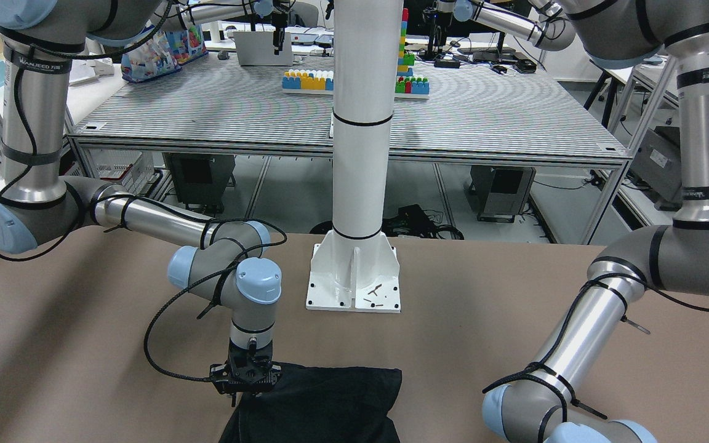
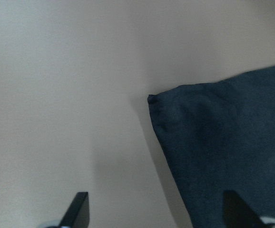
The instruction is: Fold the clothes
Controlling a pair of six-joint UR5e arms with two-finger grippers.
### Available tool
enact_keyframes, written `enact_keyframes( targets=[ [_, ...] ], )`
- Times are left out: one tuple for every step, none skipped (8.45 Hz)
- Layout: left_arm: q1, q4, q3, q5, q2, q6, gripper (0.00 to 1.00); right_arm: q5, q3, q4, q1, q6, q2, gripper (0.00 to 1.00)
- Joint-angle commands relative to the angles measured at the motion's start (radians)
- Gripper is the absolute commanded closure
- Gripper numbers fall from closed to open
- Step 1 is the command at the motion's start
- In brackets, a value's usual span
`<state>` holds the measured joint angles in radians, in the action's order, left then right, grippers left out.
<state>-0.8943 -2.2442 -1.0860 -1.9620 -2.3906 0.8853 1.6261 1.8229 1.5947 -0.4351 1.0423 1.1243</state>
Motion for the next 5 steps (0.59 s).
enact_keyframes(
  targets=[
    [0.0, 0.0, 0.0, 0.0, -0.001, 0.0, 0.0, -0.003, -0.049, -0.015, -0.033, -0.01, -0.012, 0.05],
    [0.0, 0.0, 0.0, 0.0, -0.001, 0.0, 0.0, -0.003, -0.098, -0.015, -0.063, -0.021, -0.061, 0.05],
    [0.0, 0.0, 0.0, 0.0, -0.002, -0.003, 0.0, 0.001, -0.159, -0.007, -0.095, -0.059, -0.122, 0.05],
    [0.0, 0.0, 0.0, 0.0, -0.002, -0.003, 0.0, 0.005, -0.224, -0.01, -0.12, -0.094, -0.164, 0.05],
    [0.0, 0.0, 0.0, -0.002, -0.004, -0.003, 0.0, 0.006, -0.276, -0.013, -0.143, -0.096, -0.2, 0.05]
  ],
)
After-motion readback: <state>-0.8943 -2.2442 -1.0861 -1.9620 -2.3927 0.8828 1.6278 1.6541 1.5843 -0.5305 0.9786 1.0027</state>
